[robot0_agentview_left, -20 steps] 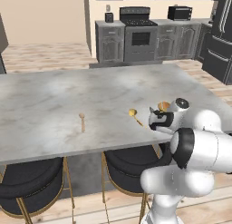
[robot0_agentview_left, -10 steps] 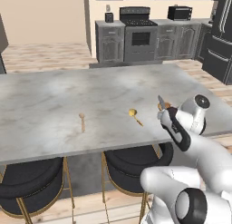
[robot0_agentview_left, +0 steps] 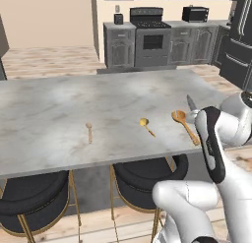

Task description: Pick up the metallic utensils from the counter and place them in the open drawer. Make sure not to pick up any wooden utensils.

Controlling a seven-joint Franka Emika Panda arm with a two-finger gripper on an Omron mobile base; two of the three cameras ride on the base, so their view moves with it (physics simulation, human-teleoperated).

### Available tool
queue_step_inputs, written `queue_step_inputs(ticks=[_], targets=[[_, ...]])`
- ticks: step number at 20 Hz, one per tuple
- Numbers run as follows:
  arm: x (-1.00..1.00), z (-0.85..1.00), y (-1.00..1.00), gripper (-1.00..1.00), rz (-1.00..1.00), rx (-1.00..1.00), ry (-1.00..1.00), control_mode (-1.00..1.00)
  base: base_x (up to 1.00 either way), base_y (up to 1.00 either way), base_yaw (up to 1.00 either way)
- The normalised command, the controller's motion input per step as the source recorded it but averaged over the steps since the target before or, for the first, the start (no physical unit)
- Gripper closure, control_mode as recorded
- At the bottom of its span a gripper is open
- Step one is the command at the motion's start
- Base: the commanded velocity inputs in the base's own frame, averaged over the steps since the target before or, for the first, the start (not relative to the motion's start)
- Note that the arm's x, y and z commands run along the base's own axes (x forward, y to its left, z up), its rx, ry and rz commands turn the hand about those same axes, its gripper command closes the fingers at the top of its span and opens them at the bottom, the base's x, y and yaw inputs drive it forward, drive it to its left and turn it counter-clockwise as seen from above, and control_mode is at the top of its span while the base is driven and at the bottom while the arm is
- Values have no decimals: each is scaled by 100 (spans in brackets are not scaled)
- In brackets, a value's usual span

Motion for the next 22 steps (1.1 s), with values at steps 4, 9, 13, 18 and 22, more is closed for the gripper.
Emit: queue_step_inputs(ticks=[4,9,13,18,22], targets=[[-92,51,0,100,0,0,0,-100,0,0,0],[-100,71,0,100,0,0,-2,-100,0,0,0],[-89,92,0,100,0,0,-5,-100,0,0,0],[-31,37,-1,100,0,0,-1,100,-5,-21,0],[0,0,0,100,0,0,0,100,-60,-98,0]])
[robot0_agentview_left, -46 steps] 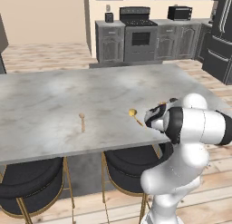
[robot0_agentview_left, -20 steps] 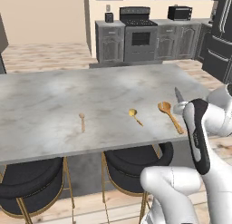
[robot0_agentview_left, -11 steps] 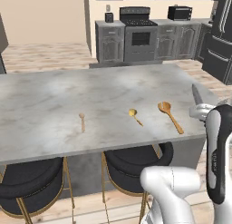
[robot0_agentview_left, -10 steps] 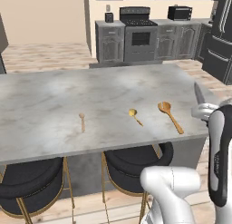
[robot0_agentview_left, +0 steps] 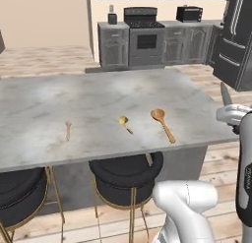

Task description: Pick up the metallic utensils from the counter and place them in the open drawer. Make sure not to pick up any wooden utensils.

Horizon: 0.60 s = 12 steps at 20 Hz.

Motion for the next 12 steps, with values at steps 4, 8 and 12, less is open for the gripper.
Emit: queue_step_inputs(ticks=[4,8,12], targets=[[0,0,0,100,0,0,0,100,-44,-100,0],[0,0,0,100,0,0,0,100,-14,-100,4],[0,0,0,100,0,0,0,100,3,-100,18]])
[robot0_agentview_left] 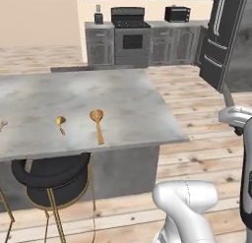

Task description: Pick up the metallic utensils from the counter and place them in the open drawer. Make sure not to pick up any wooden utensils.

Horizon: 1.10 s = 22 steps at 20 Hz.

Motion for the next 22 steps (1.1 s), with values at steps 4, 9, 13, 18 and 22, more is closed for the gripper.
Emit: queue_step_inputs(ticks=[4,9,13,18,22], targets=[[0,0,0,100,0,0,0,100,12,-100,35],[0,0,0,100,0,0,0,100,12,-100,50],[0,0,0,100,0,0,0,100,15,-100,58],[0,0,0,100,0,0,0,100,16,-100,53],[0,0,0,100,0,0,0,100,19,-100,52]])
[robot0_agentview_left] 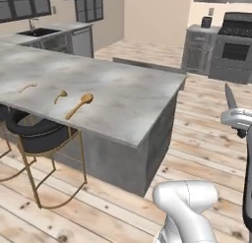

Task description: Pick up the metallic utensils from the counter and place them in the open drawer. Make sure not to pick up any wooden utensils.

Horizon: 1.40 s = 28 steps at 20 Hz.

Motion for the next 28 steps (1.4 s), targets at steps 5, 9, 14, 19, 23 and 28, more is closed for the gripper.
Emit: queue_step_inputs(ticks=[5,9,14,19,23,28], targets=[[0,0,0,100,0,0,0,100,21,-100,50],[0,0,0,100,0,0,0,100,25,-100,51],[0,0,0,100,0,0,0,100,26,-100,50],[0,0,0,100,0,0,0,100,25,-100,49],[0,0,0,100,0,0,0,100,20,-100,48],[0,0,0,100,0,0,0,100,0,-100,45]])
